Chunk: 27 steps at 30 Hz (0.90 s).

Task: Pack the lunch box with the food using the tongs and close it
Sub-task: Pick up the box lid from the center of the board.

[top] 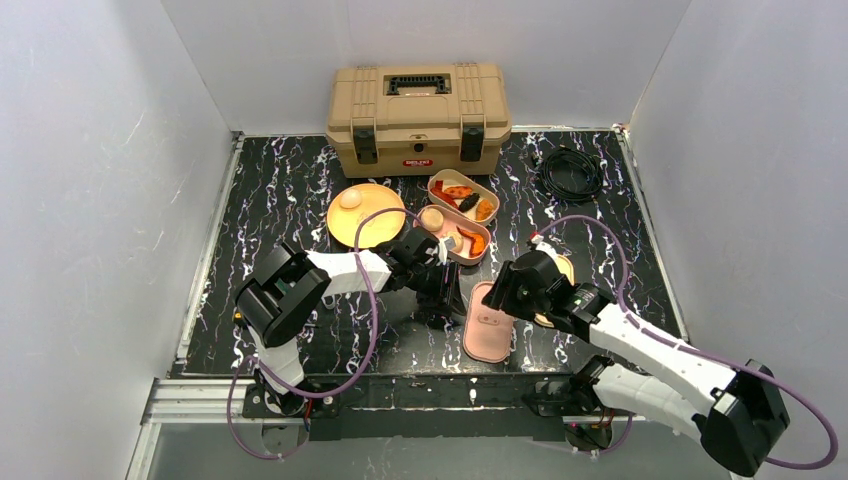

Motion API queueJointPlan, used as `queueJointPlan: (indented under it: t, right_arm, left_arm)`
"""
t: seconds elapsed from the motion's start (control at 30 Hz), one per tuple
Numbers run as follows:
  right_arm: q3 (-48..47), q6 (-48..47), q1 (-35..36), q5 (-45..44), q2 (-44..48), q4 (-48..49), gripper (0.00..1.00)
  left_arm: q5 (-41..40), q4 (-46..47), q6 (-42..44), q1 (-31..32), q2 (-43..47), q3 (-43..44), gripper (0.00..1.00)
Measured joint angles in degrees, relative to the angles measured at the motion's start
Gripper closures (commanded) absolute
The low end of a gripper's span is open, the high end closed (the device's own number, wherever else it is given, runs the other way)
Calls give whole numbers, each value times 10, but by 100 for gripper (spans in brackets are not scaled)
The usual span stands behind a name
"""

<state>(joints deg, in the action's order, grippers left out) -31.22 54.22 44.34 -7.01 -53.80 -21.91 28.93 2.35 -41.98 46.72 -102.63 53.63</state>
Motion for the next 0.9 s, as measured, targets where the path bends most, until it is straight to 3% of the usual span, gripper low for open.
queueJointPlan:
  t: [0.3,0.7,0.9]
  right_arm:
    - [-7,11,0,-70,-31,-82,49]
    - [31,15,0,-84,-61,-85,60]
    - [39,19,0,-93,-65,-74,81]
  left_arm:
    - [0,2,3,0,3,0,51]
    - [0,-5,15,0,26,0,49]
    - [3,-7,15,0,39,1,49]
